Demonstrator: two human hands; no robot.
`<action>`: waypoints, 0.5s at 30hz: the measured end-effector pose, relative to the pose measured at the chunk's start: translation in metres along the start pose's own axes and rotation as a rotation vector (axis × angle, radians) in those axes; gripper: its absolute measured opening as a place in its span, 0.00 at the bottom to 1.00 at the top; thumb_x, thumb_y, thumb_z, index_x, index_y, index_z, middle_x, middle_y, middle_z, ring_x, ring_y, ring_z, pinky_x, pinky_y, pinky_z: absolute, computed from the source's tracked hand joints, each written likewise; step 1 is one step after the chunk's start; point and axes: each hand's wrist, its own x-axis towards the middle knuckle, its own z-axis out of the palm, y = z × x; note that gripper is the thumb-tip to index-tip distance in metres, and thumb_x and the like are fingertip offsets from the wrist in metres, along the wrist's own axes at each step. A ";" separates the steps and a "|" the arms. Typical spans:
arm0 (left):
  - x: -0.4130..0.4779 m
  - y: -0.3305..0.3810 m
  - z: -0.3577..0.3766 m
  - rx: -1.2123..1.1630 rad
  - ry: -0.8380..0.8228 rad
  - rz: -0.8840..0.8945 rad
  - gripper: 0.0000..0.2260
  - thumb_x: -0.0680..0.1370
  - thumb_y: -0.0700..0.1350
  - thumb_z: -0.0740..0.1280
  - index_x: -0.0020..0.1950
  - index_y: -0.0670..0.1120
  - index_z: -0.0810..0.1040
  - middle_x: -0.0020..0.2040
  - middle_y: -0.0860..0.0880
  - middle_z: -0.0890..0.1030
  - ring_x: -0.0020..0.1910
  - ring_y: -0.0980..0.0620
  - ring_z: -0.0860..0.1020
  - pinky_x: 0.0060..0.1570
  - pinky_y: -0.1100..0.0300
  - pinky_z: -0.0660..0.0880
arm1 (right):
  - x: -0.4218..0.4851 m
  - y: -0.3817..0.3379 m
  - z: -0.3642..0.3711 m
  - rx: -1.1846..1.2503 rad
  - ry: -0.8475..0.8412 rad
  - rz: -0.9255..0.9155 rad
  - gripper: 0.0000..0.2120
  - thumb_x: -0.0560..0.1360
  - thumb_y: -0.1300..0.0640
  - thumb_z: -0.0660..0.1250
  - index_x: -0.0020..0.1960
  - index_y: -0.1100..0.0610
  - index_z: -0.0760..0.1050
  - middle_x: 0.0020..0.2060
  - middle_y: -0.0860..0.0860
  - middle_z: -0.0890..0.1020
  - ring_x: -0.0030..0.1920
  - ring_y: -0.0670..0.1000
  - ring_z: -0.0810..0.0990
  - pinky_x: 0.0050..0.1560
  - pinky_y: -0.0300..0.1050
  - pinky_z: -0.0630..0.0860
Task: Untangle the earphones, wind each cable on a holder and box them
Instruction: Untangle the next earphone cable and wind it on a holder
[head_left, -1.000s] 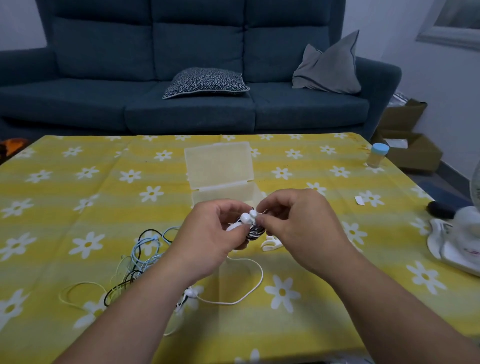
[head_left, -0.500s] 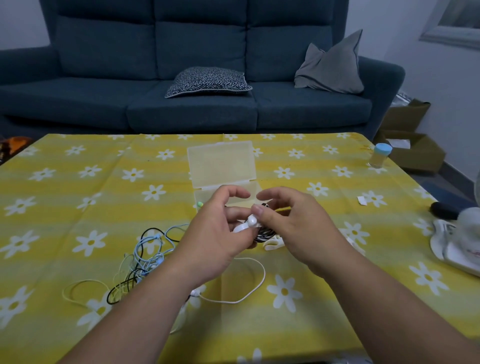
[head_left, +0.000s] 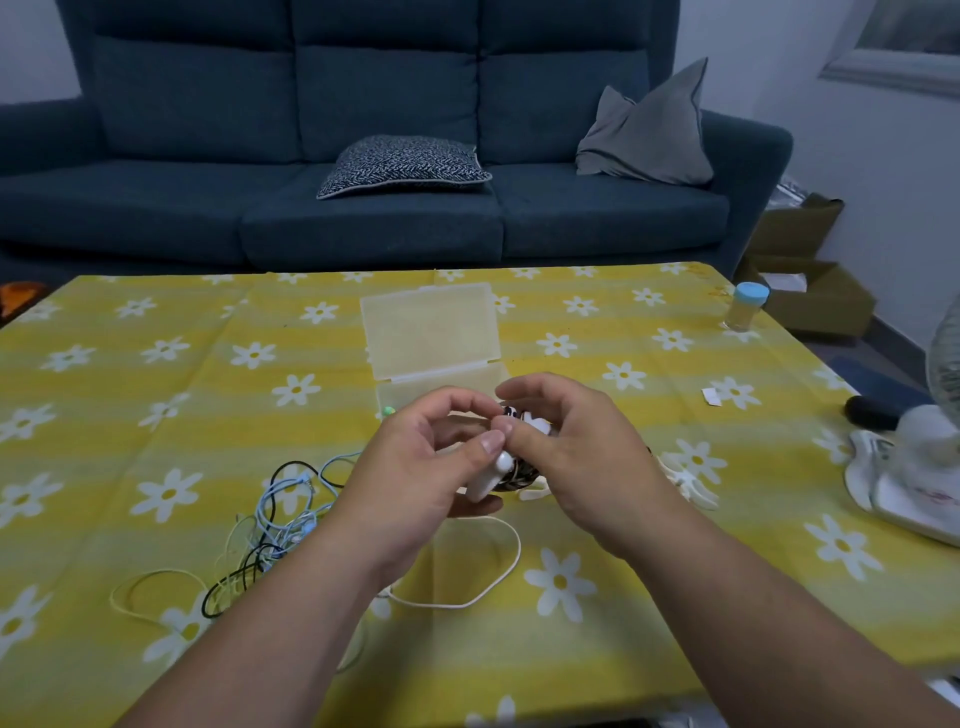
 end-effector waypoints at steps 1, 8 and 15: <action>0.000 0.000 0.000 -0.007 -0.008 0.003 0.05 0.77 0.38 0.68 0.49 0.47 0.80 0.47 0.44 0.84 0.44 0.49 0.82 0.42 0.47 0.82 | 0.000 0.000 -0.001 0.015 -0.005 -0.008 0.13 0.76 0.54 0.72 0.60 0.51 0.78 0.53 0.43 0.83 0.56 0.43 0.80 0.60 0.47 0.77; 0.001 0.002 -0.002 -0.077 0.028 -0.052 0.02 0.76 0.37 0.69 0.44 0.42 0.79 0.41 0.45 0.82 0.39 0.46 0.82 0.38 0.51 0.82 | 0.000 -0.001 0.000 0.055 -0.030 -0.041 0.12 0.77 0.53 0.70 0.60 0.53 0.79 0.50 0.44 0.84 0.50 0.44 0.82 0.52 0.40 0.77; 0.004 0.004 -0.001 -0.150 0.158 -0.049 0.05 0.77 0.36 0.68 0.41 0.41 0.78 0.38 0.45 0.83 0.37 0.48 0.82 0.39 0.51 0.82 | 0.000 0.001 0.005 0.274 -0.062 0.052 0.17 0.74 0.48 0.68 0.62 0.48 0.77 0.55 0.47 0.83 0.55 0.48 0.83 0.61 0.50 0.78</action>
